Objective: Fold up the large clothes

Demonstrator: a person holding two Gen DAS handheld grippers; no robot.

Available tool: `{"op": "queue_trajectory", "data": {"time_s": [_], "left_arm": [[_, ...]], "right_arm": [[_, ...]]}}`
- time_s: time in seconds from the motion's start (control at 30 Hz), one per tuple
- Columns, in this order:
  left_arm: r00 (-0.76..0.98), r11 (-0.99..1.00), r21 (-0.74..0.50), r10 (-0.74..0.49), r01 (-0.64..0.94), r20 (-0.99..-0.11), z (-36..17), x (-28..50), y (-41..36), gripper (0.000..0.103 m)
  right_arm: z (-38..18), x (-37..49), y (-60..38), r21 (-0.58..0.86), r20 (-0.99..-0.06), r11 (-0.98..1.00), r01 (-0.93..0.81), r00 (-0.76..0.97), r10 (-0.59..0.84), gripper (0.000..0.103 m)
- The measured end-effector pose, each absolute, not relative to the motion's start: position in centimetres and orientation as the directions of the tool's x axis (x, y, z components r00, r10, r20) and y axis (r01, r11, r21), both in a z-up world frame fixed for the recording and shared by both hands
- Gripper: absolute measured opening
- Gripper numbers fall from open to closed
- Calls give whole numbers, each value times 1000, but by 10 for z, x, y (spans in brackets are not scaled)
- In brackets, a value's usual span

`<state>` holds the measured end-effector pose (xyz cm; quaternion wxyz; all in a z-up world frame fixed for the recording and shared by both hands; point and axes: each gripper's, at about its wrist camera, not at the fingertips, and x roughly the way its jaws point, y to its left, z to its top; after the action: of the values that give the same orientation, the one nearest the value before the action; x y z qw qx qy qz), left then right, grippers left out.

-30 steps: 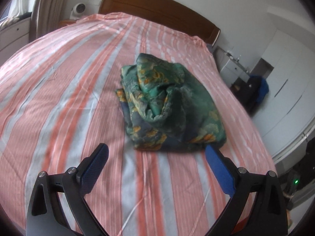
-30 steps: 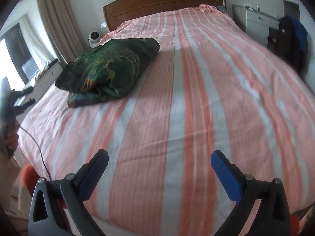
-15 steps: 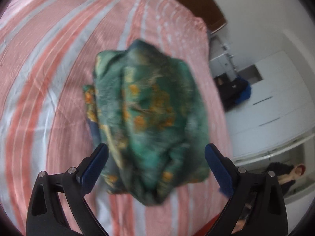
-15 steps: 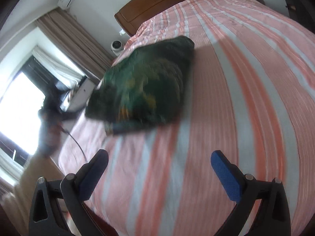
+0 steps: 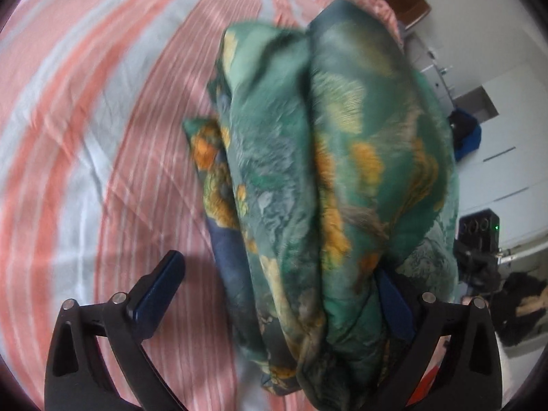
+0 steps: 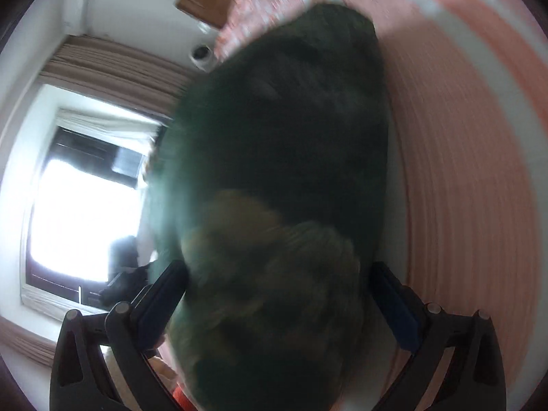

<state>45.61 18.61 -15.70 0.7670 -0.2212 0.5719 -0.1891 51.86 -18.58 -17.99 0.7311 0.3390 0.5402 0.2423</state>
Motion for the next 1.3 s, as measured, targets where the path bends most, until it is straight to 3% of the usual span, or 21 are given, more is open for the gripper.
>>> {"op": "queue_trajectory", "data": {"time_s": [0.1,0.17,0.2,0.27,0.33,0.4,0.63,0.73,0.77,0.83,0.87,0.9,0.93,0.97,1.07,1.17,1.3], "left_arm": [[235,797,-604,-591,21,-772,-168,460,177,103],[228,807,-590,-581,36,-781,-167,459,166,101],[233,817,-572,-571,71,-787,-162,454,154,87],[283,867,-489,-495,98,-822,-150,445,141,75],[352,892,-437,-448,115,-822,-130,430,136,62],[414,893,-427,-445,143,-794,-112,413,134,52],[600,895,-380,-440,233,-668,-27,366,128,51],[664,906,-335,-418,257,-620,10,374,121,51],[681,908,-332,-413,255,-605,19,381,120,55],[682,905,-357,-412,230,-604,28,407,125,78],[682,909,-360,-399,209,-613,26,423,131,94],[694,923,-354,-353,150,-627,20,437,143,103],[711,933,-346,-312,103,-630,14,442,150,103],[723,943,-330,-260,46,-641,5,443,164,102],[731,952,-304,-189,-26,-656,-19,417,192,102],[778,986,-159,-59,-53,-626,-30,363,189,102],[867,997,32,80,-73,-492,-20,284,154,103]], "right_arm": [[-177,523,-169,657,-712,753,-41,296,637,82],[-159,517,-144,476,-803,867,-146,331,496,74],[-151,513,-130,383,-830,903,-194,358,429,72],[-136,497,-99,188,-850,936,-296,429,306,68],[-126,478,-72,21,-831,930,-366,511,220,66],[-118,465,-64,-25,-803,928,-372,560,203,64],[-66,410,-59,-66,-665,926,-371,709,237,63],[-33,412,-64,-67,-592,933,-354,767,249,63],[-24,418,-66,-59,-578,935,-351,775,255,63],[-7,437,-72,-18,-549,941,-338,790,273,65],[-1,459,-81,47,-562,943,-328,772,297,71],[0,480,-90,126,-584,943,-308,746,321,78],[-5,503,-98,198,-607,942,-272,721,335,97],[-7,511,-109,221,-619,947,-233,717,321,103],[-7,503,-130,142,-623,978,-151,755,207,103],[-12,457,-132,18,-622,987,-159,771,136,103],[-25,377,-113,-149,-604,973,-176,795,51,103]]}}
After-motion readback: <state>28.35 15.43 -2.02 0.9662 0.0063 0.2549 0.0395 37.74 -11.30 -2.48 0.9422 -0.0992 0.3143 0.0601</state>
